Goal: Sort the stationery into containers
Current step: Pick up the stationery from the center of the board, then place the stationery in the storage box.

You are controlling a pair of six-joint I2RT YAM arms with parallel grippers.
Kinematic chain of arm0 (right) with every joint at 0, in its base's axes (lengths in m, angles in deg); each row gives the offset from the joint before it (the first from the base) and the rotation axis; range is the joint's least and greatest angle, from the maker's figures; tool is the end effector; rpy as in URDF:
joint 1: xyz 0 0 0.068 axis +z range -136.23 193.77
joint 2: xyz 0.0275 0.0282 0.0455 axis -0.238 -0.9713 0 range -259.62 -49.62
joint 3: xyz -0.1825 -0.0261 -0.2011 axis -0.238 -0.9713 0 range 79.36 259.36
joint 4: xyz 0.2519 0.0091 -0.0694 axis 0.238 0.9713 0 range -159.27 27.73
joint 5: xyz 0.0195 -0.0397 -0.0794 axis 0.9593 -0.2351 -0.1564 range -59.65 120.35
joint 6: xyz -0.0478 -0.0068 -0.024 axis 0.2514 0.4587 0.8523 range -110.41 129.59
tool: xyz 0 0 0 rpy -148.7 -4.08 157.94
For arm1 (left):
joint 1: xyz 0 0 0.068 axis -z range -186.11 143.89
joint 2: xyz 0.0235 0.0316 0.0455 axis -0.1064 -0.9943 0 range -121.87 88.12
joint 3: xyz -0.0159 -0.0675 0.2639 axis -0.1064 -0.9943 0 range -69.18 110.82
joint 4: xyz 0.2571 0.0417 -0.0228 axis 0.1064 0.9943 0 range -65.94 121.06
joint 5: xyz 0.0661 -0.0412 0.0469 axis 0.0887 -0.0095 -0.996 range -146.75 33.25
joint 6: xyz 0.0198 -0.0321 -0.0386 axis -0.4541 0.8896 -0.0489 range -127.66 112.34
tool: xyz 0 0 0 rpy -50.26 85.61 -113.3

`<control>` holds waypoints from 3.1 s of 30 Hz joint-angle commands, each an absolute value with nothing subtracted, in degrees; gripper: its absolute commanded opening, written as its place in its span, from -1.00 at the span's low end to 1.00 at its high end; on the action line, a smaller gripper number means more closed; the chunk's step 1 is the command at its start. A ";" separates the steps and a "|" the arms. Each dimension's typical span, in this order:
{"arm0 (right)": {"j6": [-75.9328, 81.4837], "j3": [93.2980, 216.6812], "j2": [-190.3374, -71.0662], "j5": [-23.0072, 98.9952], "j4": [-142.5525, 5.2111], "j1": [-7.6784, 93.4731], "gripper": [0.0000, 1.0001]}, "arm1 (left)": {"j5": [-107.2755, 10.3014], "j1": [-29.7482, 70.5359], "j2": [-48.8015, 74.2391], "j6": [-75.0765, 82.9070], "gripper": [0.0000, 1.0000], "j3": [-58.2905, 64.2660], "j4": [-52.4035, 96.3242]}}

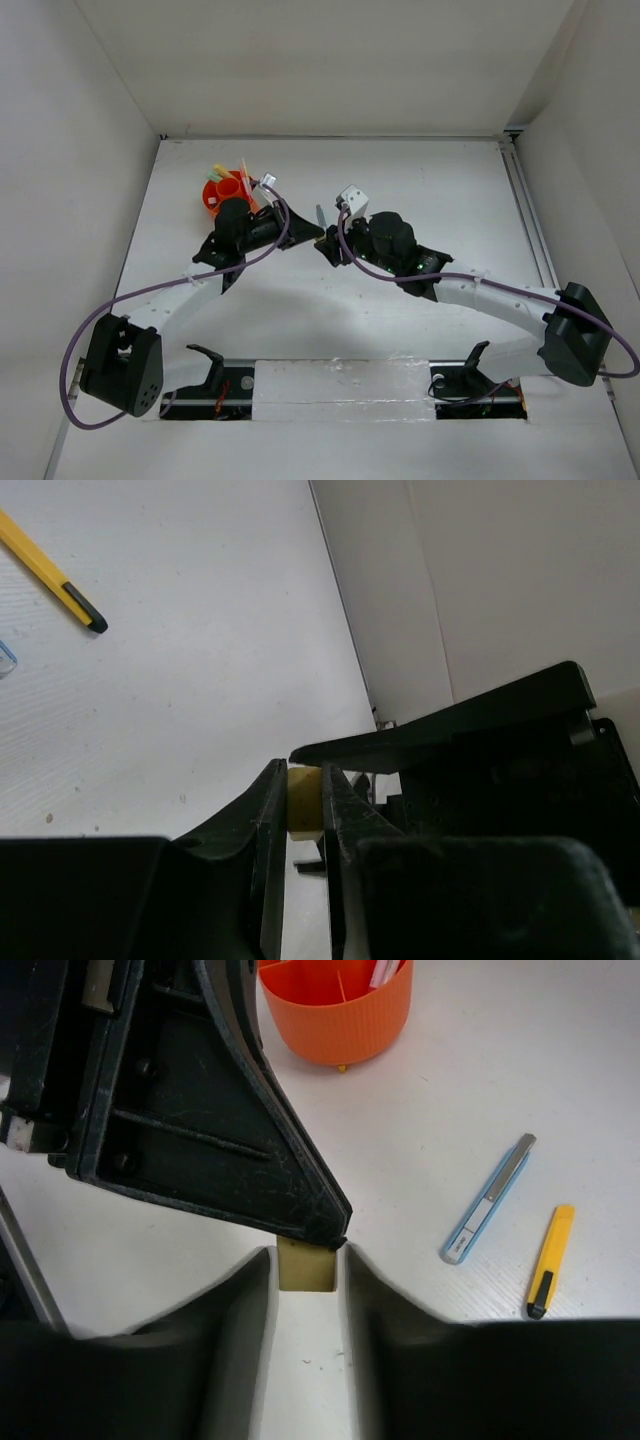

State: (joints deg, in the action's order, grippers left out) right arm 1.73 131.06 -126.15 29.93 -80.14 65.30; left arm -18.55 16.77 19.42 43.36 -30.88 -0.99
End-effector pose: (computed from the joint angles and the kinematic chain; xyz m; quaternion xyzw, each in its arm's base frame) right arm 0.1945 0.2444 0.2954 -0.2909 0.7321 0.3026 0.5365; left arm 0.2378 -0.1243 0.2777 0.0438 0.7313 -0.5758 0.3631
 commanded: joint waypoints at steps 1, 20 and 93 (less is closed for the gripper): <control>2.21 133.76 -125.82 28.24 -84.21 65.19 0.10 | -21.84 16.92 20.36 41.55 -1.00 -27.79 -0.28; 2.21 131.56 -120.37 23.06 -76.39 62.37 1.00 | -90.81 13.49 7.46 56.81 -1.00 0.06 51.11; 1.42 130.50 -123.79 27.73 -78.07 61.67 1.00 | -99.82 9.10 -2.60 77.25 -0.24 5.44 58.88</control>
